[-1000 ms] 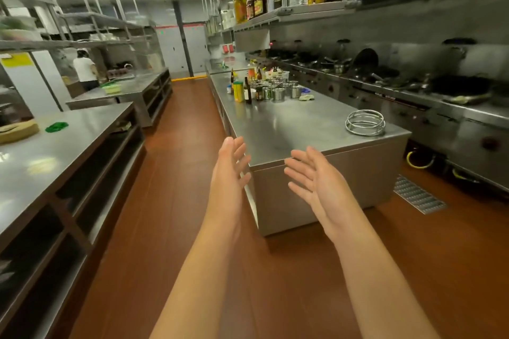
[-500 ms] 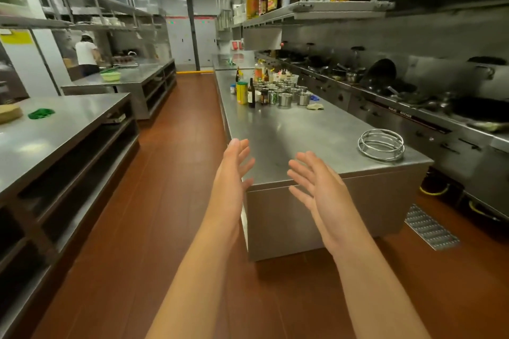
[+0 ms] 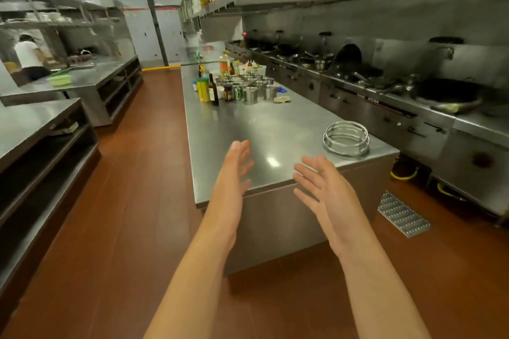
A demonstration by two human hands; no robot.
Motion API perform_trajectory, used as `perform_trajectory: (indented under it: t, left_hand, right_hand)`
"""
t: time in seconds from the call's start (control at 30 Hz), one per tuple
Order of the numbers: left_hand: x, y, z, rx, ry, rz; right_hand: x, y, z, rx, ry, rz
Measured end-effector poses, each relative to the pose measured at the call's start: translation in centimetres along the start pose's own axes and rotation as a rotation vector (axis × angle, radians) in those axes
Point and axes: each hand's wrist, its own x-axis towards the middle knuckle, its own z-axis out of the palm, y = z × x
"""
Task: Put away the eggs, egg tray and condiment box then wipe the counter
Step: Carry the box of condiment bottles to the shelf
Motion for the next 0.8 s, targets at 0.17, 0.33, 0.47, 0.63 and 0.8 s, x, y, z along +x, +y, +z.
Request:
perform_trajectory:
  t: [0.17,0.33,0.47,0.63,0.8]
  left_hand:
    - [3.7,0.3,8.1,-0.023,0.007,0.027]
    - [6.2,-0.2,15.1,-0.044,-0.003,0.067]
    - [7.5,-0.9,18.6,-0.006,-0.015,0.075]
    - [10.3,-1.1,22.7,-0.003,-0.02,0.092]
    - [14.3,-3.2,27.7,0.006,-0.067,0.078]
  right_hand:
    - [4.9,-4.8,-6.2,-0.018,-0.011,-0.042]
    - [8.6,-8.2,-11.9,-0.02,-0.036,-0.073]
    - [10.9,-8.9,-15.5,-0.009,-0.051,-0.071]
    - [14.3,-9.3,-19.0,0.014,-0.048,-0.061]
    - [17.8,-10.0,-23.1,-0.011,0.019,-0.057]
